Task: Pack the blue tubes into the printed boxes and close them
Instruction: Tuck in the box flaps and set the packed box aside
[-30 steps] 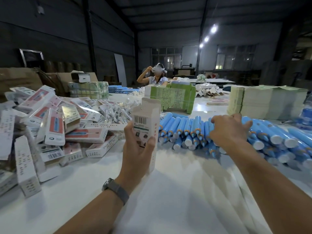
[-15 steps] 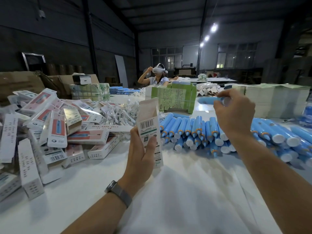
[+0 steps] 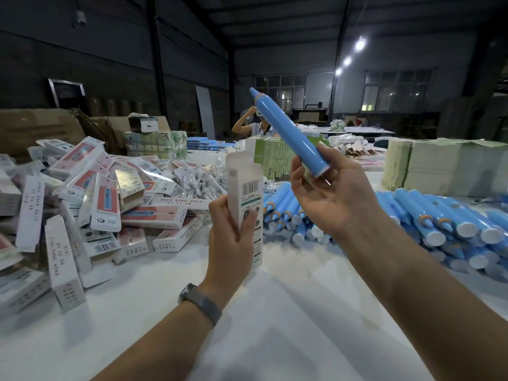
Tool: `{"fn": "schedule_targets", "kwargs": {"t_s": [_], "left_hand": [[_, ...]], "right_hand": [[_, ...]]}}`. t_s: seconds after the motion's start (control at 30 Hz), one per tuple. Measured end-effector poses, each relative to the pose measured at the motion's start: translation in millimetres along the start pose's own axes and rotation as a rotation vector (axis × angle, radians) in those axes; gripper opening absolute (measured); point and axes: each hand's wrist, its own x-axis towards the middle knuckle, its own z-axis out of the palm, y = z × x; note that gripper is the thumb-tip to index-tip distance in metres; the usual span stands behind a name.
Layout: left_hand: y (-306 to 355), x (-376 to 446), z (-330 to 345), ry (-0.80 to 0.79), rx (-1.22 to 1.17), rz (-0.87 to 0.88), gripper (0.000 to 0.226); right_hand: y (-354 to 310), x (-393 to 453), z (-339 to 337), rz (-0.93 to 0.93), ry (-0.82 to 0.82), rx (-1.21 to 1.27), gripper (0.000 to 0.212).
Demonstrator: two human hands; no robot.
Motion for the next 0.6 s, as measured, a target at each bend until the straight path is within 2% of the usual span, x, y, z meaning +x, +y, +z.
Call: {"fn": "schedule_targets", "kwargs": {"t_s": [0.2, 0.33, 0.43, 0.5, 0.6], "left_hand": [[1.4, 0.2, -0.6, 0.003, 0.090, 0.056, 0.038], [5.4, -2.0, -0.2, -0.018, 0.145, 0.105, 0.040], [5.8, -4.1, 0.0, -0.032, 0.186, 0.112, 0.036], [5.1, -5.6, 0.4, -0.050, 0.208, 0.126, 0.036], [6.0, -5.8, 0.0, -0.062, 0.238, 0.141, 0.037]], "right_hand": [[8.5, 2.7, -6.8, -0.025, 0.047, -0.024, 0.015], [8.9, 7.0, -12.8, -0.176, 0.001, -0.176, 0.061], [8.7, 8.9, -13.5, -0.327, -0.038, -0.405, 0.074], [9.7, 9.9, -13.7, -0.441, -0.071, -0.491, 0.074], [13.6, 10.0, -12.3, -0.575, -0.128, -0.653, 0.049]]}}
